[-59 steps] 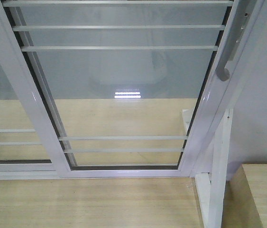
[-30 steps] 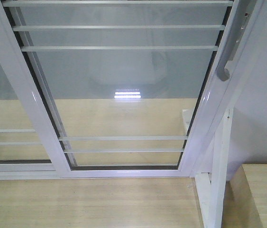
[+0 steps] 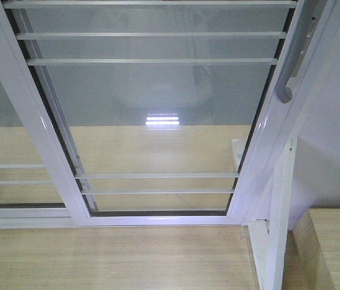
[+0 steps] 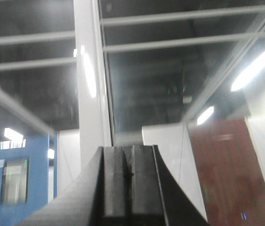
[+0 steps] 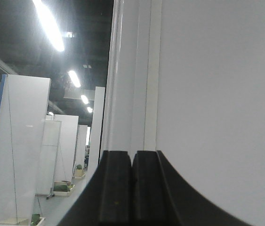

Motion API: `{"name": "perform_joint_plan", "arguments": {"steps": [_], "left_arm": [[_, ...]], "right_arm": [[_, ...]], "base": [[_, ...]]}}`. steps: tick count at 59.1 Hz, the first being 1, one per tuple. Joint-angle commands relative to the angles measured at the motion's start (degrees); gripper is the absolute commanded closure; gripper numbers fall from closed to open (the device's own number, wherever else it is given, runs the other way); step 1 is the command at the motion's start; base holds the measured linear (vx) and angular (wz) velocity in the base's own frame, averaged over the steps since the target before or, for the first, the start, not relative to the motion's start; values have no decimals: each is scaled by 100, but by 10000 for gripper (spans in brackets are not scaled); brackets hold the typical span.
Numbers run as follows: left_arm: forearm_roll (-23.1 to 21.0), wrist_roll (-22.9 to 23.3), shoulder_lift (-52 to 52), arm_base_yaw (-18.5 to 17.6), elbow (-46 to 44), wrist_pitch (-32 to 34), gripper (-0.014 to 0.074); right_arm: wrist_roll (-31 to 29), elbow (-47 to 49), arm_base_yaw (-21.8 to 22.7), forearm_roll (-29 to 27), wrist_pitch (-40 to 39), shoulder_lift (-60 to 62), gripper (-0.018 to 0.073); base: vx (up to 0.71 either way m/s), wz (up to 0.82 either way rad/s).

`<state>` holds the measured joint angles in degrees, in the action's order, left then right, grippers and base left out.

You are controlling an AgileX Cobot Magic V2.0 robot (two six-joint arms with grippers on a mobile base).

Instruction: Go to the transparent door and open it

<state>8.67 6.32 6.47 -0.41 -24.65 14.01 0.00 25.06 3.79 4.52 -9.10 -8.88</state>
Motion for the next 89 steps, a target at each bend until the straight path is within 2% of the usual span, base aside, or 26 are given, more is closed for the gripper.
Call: {"name": "perform_joint_plan", "arguments": {"steps": [1,6,11,22,37,43,47,53,63,68,76,80,84,89], "left_arm": [[-73,182,653,-15,-992,-1279,602],[-73,177,1268,-15,-1566,-2166,602],[-73,171,1739,-15,-1713,-2507,602],[-73,177,2315,-15,-1713,-2519,602],[-68,161,2356,-15,-1713,-2511,601],[-62,150,2356,-15,-1713,-2519,591],[-56,113,2356,-15,-1713,-2544,573],[-49,113,2356,-15,-1713,-2598,521],[-70,127,2356,-15,-1713,-2682,388],[-70,136,2356,-15,-1713,-2722,280],[-70,136,2492,-15,-1681,-3200,112],[-76,136,2649,-15,-1547,-3244,55],[-101,168,2819,-15,-1355,-3205,27],[-462,178,3070,-15,-1160,-3077,19]], "right_arm": [[-201,607,0,37,-359,-676,567],[-377,746,0,37,-371,-1297,567],[-451,706,0,37,-347,-1838,567],[-446,706,0,32,-105,-2690,567],[-433,706,0,13,47,-3142,557],[-290,706,0,9,327,-3175,511],[62,706,0,-98,495,-3175,461],[504,706,0,-276,597,-3168,361],[428,706,0,-270,755,-3197,152],[428,706,0,-270,703,-3203,77],[428,706,0,-262,586,-3496,76],[335,706,-5,-69,520,-3810,93],[179,722,-5,217,401,-4170,102],[135,788,-5,601,75,-4630,102]], "base": [[0,0],[0,0],[0,0],[0,0],[0,0],[0,0],[0,0],[0,0],[0,0],[0,0],[0,0],[0,0],[0,0],[0,0]]}}
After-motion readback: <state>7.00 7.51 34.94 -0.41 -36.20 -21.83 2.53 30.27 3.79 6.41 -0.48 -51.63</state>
